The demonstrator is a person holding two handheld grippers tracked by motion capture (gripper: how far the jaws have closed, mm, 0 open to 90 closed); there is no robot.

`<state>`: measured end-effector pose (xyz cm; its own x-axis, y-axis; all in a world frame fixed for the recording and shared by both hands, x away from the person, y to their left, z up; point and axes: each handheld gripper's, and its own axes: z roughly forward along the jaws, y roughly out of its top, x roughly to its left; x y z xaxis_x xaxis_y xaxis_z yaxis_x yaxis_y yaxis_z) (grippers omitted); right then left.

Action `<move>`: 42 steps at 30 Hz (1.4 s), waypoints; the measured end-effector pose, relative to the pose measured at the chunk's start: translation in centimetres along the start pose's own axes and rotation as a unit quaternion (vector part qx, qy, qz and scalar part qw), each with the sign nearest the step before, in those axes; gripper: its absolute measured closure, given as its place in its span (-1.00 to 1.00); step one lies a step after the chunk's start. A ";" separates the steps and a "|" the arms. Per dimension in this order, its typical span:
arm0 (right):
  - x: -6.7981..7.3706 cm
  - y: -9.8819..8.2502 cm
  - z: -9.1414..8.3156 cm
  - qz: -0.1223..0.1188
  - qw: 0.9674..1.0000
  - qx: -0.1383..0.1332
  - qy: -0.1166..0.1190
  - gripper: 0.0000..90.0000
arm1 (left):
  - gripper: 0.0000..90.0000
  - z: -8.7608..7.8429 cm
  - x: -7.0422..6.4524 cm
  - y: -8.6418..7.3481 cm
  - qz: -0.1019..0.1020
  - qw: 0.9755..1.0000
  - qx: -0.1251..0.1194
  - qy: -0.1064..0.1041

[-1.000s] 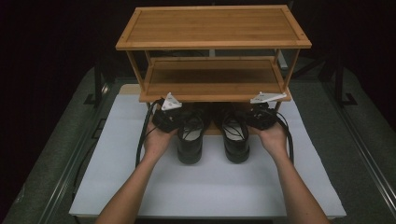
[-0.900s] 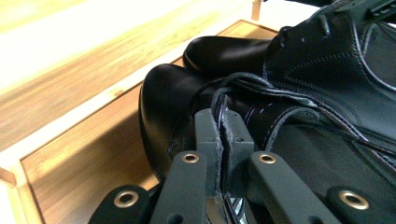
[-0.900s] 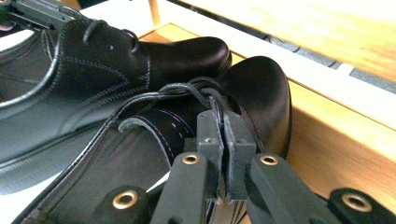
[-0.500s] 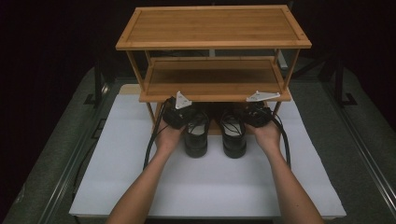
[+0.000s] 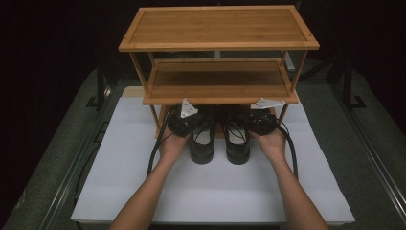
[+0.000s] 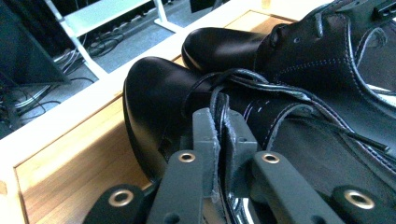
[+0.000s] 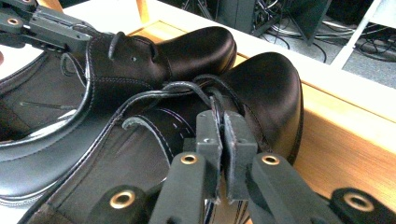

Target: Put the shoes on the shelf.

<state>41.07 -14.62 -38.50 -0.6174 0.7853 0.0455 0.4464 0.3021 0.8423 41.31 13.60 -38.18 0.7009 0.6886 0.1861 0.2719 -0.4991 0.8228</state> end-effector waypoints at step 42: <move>2.1 -9.0 -4.3 0.002 0.994 0.085 0.063 -0.56 | -0.71 -3.8 -2.3 -8.3 -0.010 0.988 0.066 -0.139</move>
<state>32.96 -18.01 -43.67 -0.6872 0.7158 0.1241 0.5449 0.3950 0.7396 34.96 18.13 -43.39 0.8433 0.5375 0.0003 0.3591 -0.5638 0.7438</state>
